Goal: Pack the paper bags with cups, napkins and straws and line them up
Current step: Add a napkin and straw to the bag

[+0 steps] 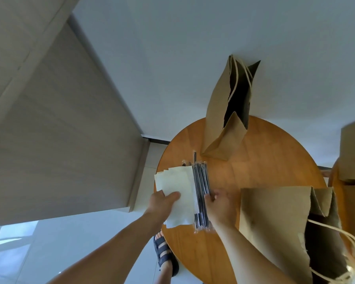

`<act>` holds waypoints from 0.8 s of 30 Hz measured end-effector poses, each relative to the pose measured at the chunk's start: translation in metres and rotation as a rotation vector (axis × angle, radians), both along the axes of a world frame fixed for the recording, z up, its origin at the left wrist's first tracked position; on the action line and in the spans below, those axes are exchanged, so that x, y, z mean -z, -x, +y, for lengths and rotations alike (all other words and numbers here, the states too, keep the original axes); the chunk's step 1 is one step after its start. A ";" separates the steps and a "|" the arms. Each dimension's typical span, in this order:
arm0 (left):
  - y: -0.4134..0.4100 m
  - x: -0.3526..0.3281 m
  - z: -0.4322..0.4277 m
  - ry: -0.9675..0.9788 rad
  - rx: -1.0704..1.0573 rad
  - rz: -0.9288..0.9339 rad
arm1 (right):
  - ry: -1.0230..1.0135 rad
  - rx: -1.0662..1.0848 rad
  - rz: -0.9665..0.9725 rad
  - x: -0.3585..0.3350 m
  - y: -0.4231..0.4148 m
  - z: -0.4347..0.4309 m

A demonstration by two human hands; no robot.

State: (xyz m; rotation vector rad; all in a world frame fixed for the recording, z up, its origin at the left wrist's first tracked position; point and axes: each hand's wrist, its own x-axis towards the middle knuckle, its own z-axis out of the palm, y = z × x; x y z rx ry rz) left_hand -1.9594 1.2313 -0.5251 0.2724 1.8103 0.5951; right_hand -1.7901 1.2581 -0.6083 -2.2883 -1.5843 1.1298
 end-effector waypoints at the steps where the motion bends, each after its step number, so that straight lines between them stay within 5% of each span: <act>1: 0.000 0.000 0.000 0.003 -0.003 0.002 | 0.031 -0.036 -0.058 0.005 -0.002 0.001; 16: -0.010 -0.019 0.005 -0.038 0.064 0.059 | 0.006 -0.107 -0.080 -0.020 -0.012 0.004; 24: -0.017 -0.092 0.018 -0.159 0.092 0.049 | -0.230 -0.064 0.544 -0.128 -0.005 -0.008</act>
